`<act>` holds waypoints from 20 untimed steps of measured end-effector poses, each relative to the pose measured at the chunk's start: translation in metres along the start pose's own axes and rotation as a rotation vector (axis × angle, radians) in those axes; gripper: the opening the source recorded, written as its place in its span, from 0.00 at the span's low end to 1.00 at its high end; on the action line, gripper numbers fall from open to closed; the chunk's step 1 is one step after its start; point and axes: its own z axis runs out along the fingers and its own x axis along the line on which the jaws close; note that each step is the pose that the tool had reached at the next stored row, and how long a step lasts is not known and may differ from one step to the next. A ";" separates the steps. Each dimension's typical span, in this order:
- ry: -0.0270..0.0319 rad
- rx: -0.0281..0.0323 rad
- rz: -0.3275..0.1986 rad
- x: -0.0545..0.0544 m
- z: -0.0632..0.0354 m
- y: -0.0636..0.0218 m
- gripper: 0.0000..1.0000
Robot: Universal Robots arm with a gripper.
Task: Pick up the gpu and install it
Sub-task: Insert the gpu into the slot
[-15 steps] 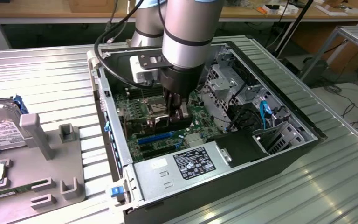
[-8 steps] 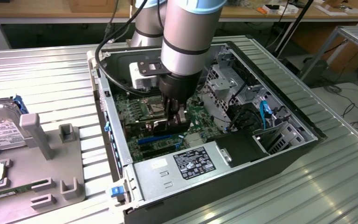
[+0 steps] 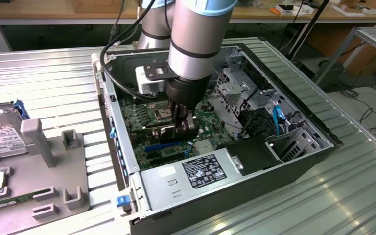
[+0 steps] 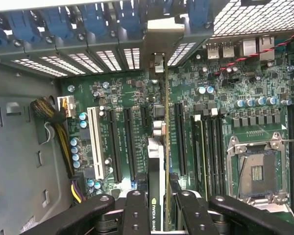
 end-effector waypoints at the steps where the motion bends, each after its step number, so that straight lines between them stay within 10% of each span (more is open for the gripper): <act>1: 0.0001 -0.0001 -0.001 0.000 0.0001 0.0001 0.27; 9: 0.0016 -0.0008 -0.009 -0.001 0.0028 0.0012 0.27; 14: 0.0027 -0.0163 -0.009 -0.001 0.0074 0.0013 0.27; 20: -0.0242 -0.0192 -0.009 -0.001 0.0120 0.0014 0.27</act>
